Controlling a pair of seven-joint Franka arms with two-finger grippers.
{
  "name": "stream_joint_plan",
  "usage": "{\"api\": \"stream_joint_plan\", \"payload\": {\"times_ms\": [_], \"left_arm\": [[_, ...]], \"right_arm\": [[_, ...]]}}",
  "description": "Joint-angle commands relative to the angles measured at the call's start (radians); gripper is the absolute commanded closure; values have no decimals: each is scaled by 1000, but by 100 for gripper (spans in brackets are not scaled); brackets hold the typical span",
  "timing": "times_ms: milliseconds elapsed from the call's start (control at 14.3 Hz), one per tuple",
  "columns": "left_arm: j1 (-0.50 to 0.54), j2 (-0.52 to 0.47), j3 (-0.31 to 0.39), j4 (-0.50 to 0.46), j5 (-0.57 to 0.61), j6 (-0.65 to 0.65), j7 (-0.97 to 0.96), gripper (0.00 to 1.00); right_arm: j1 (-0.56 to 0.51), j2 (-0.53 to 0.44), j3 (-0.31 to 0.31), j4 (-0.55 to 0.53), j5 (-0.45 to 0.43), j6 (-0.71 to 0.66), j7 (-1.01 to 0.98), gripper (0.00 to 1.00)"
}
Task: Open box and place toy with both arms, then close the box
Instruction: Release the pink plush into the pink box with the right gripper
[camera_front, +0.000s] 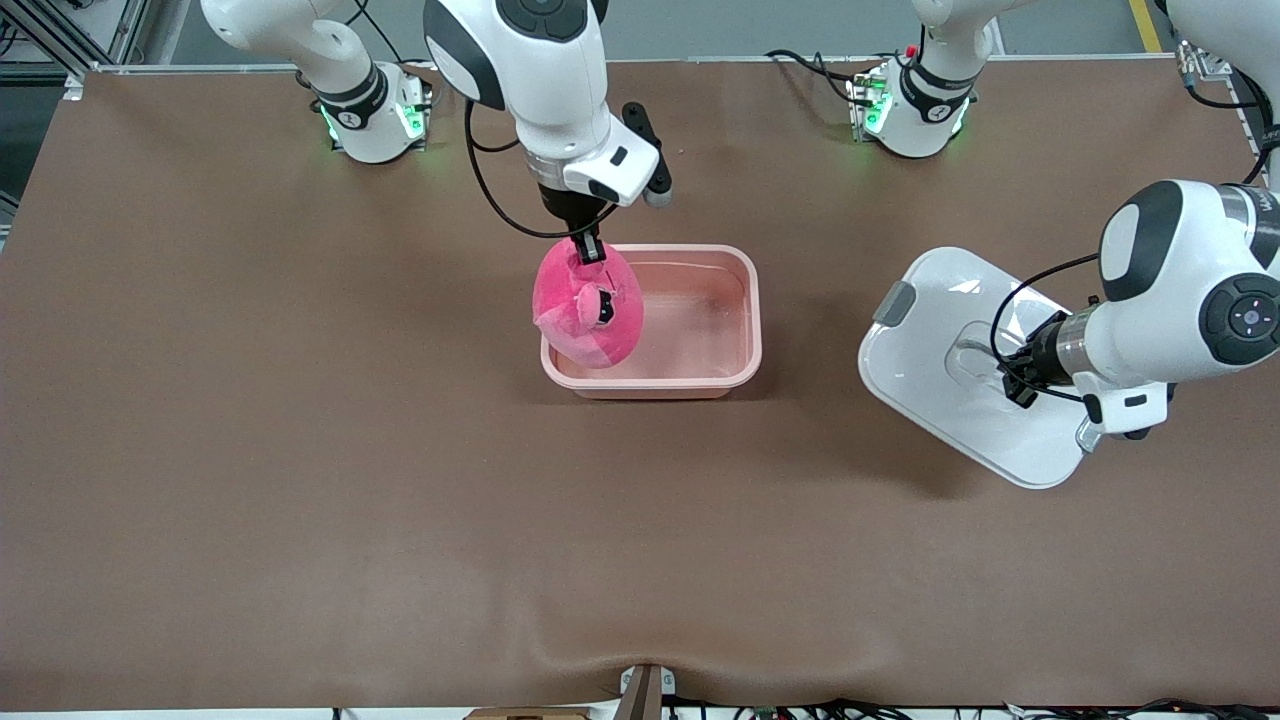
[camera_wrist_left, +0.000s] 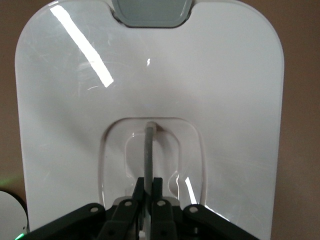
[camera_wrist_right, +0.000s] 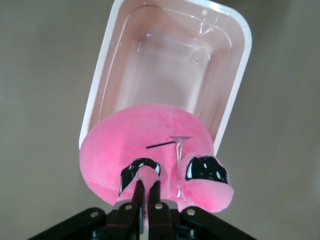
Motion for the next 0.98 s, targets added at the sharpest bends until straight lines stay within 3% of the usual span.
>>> {"api": "stream_joint_plan", "payload": {"times_ms": [0,70,140,210,279,699,908], "left_arm": [[12,-14,-11,-4,-17,-10,21,100],[12,-12,-11,-4,-17,-10,21,100],[12,-14,-12,-4,-17,-10,21,100],[12,-12,-12,-4,-19,-12,21,100],[12,-14,-12,-4,-19,-12,21,100],[-5,-18,-18,2,-78,-18,-49,100],[-31,-20,-69,6,-89,-17,-172,100]], "right_arm": [[14,4,-8,2,-5,2,-3,100],[14,6,-8,4,-5,0,-1,85],[14,10,-10,5,-7,0,11,50],[14,10,-8,5,-14,0,23,8],[14,10,-8,7,-18,0,17,0],[-67,-26,-14,7,-1,-58,23,0],[-160,-54,-14,-2,-1,-60,25,0]]}}
